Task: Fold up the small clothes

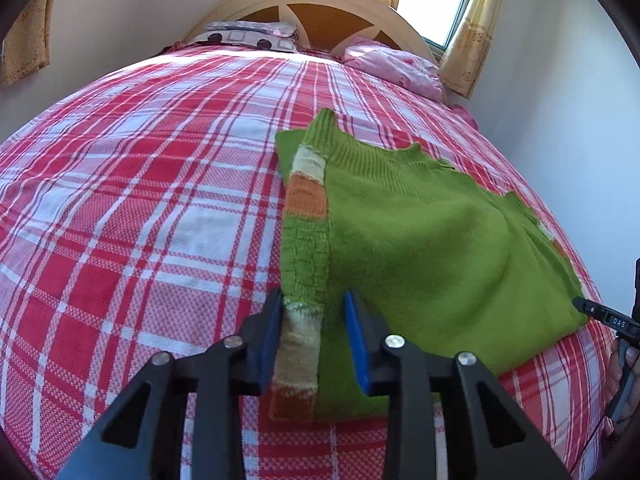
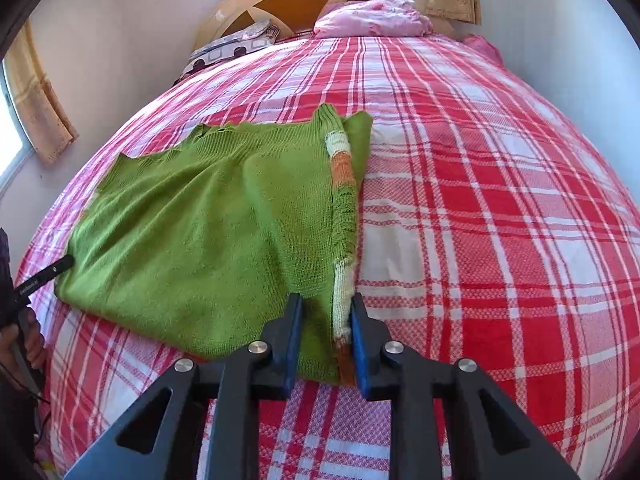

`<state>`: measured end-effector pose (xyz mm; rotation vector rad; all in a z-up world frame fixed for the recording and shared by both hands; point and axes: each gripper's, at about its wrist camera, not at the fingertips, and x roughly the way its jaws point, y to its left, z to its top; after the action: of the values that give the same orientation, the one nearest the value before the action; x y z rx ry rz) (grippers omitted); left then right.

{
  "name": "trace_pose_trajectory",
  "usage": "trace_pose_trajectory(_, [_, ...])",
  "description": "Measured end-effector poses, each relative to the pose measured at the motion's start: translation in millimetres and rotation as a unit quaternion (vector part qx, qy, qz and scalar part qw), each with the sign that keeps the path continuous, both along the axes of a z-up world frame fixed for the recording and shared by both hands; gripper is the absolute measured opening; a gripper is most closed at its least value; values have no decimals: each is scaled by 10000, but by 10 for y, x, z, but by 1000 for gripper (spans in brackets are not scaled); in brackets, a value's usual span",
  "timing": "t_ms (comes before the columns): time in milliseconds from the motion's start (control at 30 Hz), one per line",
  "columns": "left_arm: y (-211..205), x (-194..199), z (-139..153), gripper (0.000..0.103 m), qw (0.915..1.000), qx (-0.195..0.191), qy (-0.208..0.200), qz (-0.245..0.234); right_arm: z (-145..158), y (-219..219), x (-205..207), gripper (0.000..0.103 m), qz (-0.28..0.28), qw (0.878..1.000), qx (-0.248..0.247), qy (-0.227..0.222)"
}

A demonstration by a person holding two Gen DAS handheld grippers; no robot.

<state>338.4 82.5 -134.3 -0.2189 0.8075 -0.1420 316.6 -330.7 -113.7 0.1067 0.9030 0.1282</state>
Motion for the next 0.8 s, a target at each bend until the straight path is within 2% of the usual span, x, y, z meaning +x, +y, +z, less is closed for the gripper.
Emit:
trace_pose_trajectory(33, [-4, 2, -1, 30, 10000, 1, -11, -13, -3, -8, -11, 9, -14, 10000, -7, -9])
trace_pose_trajectory(67, [-9, 12, -5, 20, 10000, -19, 4, -47, -4, -19, -15, 7, -33, 10000, 30, -8])
trace_pose_trajectory(167, [-59, -8, 21, 11, 9998, 48, -82, -160, 24, -55, -75, 5, -49, 9998, 202, -49])
trace_pose_trajectory(267, [-82, -78, 61, 10, 9995, 186, -126, -240, 88, -79, -222, 5, -53, 9997, 197, -95])
trace_pose_trajectory(333, [-49, -102, 42, 10, 9994, 213, -23, -283, 30, -116, -273, 5, -93, 9998, 156, 46])
trace_pose_trajectory(467, [6, -95, -18, 10, 9994, 110, 103, -303, -82, -81, -220, 6, -22, 9999, -39, 156])
trace_pose_trajectory(500, [-10, -89, -18, 10, 9993, 162, 120, -319, -41, -77, -199, 10, -100, 9998, -72, 138])
trace_pose_trajectory(533, [-33, -89, -12, 10, 9991, 239, 122, -320, 1, -74, -183, 26, -217, 9995, -137, 155])
trace_pose_trajectory(600, [-40, -109, 18, 20, 9990, 351, 78, -258, 136, -12, -189, 50, -548, 9963, -665, 8])
trace_pose_trajectory(667, [15, -161, 104, 23, 9990, 438, -84, -58, 302, 84, -221, 51, -491, 9947, -807, -395])
trace_pose_trajectory(700, [48, -173, 158, 31, 9986, 478, -198, 69, 389, 177, -204, 51, -307, 9956, -704, -545])
trace_pose_trajectory(800, [78, -136, 293, 47, 9962, 676, -455, 302, 505, 564, -34, 51, 587, 9962, -44, -642])
